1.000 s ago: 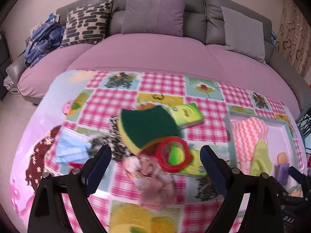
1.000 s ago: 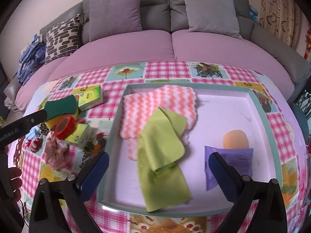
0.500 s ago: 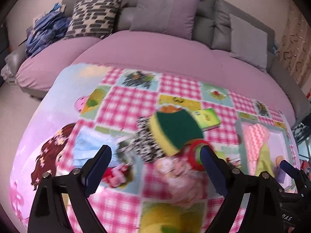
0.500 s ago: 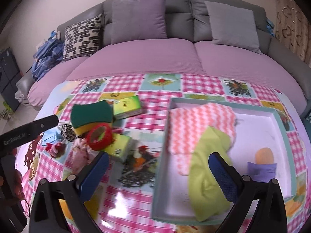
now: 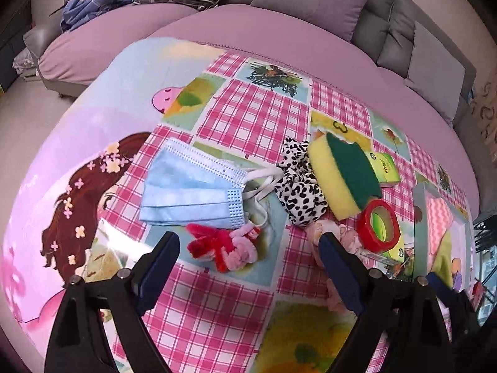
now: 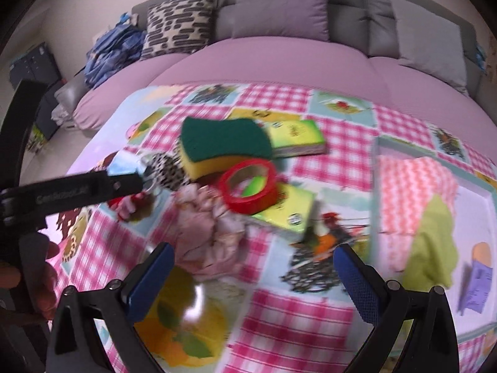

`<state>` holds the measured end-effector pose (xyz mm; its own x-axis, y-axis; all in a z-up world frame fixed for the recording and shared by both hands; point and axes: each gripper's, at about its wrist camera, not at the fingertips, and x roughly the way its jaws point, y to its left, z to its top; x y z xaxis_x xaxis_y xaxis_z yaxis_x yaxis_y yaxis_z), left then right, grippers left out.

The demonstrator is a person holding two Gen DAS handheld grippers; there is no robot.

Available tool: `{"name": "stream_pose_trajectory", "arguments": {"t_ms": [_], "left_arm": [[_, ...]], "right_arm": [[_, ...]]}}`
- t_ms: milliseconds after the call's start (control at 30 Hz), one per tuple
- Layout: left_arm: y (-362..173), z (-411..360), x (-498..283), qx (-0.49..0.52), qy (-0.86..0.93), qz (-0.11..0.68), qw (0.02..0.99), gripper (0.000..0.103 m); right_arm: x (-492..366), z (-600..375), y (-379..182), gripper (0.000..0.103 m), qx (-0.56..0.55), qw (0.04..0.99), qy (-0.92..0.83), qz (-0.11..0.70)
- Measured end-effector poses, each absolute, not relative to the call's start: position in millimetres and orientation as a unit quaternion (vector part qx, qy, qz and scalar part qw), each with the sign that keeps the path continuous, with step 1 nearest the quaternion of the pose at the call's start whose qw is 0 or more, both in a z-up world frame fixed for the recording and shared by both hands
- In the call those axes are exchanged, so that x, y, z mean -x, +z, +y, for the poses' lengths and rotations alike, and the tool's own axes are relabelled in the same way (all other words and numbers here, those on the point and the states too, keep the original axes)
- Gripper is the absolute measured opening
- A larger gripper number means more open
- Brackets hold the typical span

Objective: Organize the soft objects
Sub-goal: 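Reach the right tool to the pink scrunchie while the left tool reaches the red-white hair tie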

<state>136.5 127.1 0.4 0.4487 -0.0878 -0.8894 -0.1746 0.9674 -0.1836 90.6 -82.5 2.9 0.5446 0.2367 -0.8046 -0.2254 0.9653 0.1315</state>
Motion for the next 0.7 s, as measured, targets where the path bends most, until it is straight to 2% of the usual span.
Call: {"name": "stream_pose_trajectory", "arguments": {"t_ms": [67, 200, 300, 433, 500, 700], "left_arm": [[-4, 128, -138, 0.13, 0.023, 0.527, 0.84, 0.082], [-15, 125, -144, 0.121, 0.029, 0.537, 0.834, 0.077], [-22, 126, -146, 0.124, 0.031, 0.541, 0.831, 0.072], [-30, 126, -150, 0.122, 0.034, 0.548, 0.827, 0.057], [-32, 125, -152, 0.112, 0.037, 0.548, 0.828, 0.053], [-33, 123, -152, 0.089, 0.038, 0.549, 0.83, 0.051]], "right_arm": [[-91, -74, -2, 0.103, -0.004, 0.875, 0.14, 0.463], [-93, -60, -13, 0.102, 0.001, 0.867, 0.154, 0.474], [-97, -54, -23, 0.094, -0.002, 0.861, 0.156, 0.484], [-100, -49, -31, 0.086, 0.0, 0.858, 0.157, 0.489], [-100, -47, -33, 0.084, 0.004, 0.858, 0.157, 0.489], [-101, -41, -36, 0.051, 0.013, 0.855, 0.165, 0.492]]}}
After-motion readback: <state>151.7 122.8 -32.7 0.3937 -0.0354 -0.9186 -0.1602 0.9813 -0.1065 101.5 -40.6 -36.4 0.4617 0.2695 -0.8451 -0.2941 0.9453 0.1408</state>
